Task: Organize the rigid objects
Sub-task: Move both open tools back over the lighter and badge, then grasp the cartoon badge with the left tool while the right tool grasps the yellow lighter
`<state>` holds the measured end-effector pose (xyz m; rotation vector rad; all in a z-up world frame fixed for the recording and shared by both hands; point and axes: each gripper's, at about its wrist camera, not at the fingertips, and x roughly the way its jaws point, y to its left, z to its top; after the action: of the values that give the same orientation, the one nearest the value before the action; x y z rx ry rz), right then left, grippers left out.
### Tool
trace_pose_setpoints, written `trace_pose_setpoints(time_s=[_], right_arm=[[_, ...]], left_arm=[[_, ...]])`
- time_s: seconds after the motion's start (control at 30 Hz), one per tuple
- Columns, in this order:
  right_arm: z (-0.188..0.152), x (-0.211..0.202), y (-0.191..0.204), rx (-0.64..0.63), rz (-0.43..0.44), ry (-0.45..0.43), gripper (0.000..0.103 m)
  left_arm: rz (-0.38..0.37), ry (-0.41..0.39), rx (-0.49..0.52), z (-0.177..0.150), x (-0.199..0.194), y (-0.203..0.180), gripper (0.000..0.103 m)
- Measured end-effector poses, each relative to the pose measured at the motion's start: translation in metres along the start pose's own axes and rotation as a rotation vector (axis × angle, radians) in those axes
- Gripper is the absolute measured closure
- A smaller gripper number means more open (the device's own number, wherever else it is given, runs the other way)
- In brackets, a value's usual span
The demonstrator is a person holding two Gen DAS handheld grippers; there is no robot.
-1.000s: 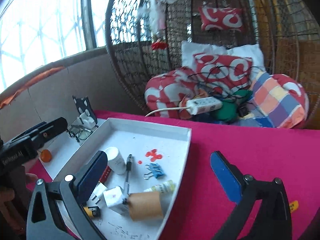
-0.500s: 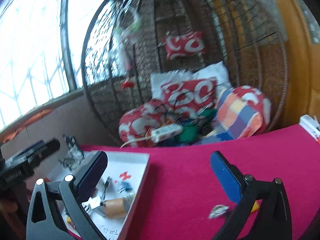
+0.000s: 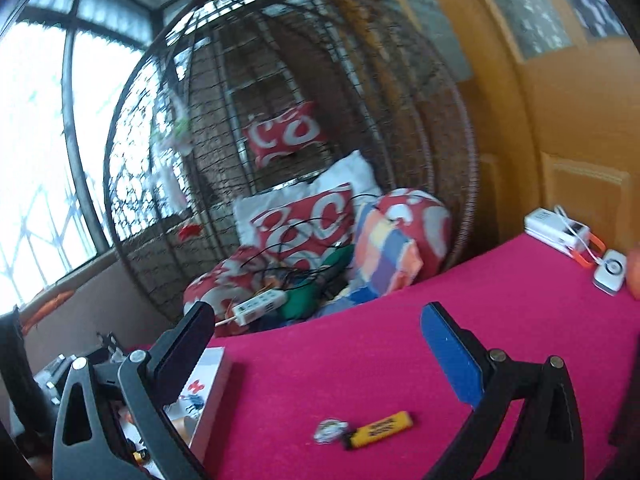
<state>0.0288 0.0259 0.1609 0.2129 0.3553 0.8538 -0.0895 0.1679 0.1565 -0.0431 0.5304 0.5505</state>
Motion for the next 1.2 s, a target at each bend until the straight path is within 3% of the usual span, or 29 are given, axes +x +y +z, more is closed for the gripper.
trace_pose_setpoints(time_s=[0.27,0.4,0.47,0.67,0.83,0.93,1.0,1.1,1.13,1.2], right_arm=[[-0.002,-0.016,-0.057,0.091,-0.034,-0.006,0.000],[-0.007,-0.020,-0.084,0.136,-0.055,0.009,0.000],[-0.009,-0.021,-0.096,0.164,-0.069,0.013,0.000],[-0.013,-0.023,-0.127,0.230,-0.088,0.017,0.000],[-0.020,-0.018,-0.138,0.255,-0.087,0.037,0.000],[-0.022,-0.015,-0.142,0.267,-0.086,0.047,0.000],[-0.024,-0.012,-0.143,0.263,-0.085,0.058,0.000],[-0.028,-0.003,-0.138,0.238,-0.077,0.109,0.000],[-0.031,0.001,-0.135,0.224,-0.076,0.136,0.000],[-0.036,0.014,-0.127,0.180,-0.084,0.202,0.000]], left_arm=[[-0.102,0.174,0.190,-0.028,0.074,-0.065,0.000],[-0.156,0.284,0.230,-0.049,0.110,-0.084,0.000],[-0.140,0.319,0.245,-0.058,0.124,-0.091,0.000],[-0.138,0.371,0.242,-0.066,0.148,-0.100,0.000],[-0.147,0.369,0.244,-0.063,0.155,-0.103,0.002],[-0.165,0.359,0.259,-0.059,0.158,-0.106,0.008],[-0.189,0.352,0.273,-0.058,0.158,-0.110,0.017],[-0.226,0.347,0.285,-0.056,0.156,-0.116,0.043],[-0.242,0.346,0.291,-0.056,0.155,-0.118,0.058],[-0.238,0.341,0.308,-0.057,0.152,-0.123,0.065]])
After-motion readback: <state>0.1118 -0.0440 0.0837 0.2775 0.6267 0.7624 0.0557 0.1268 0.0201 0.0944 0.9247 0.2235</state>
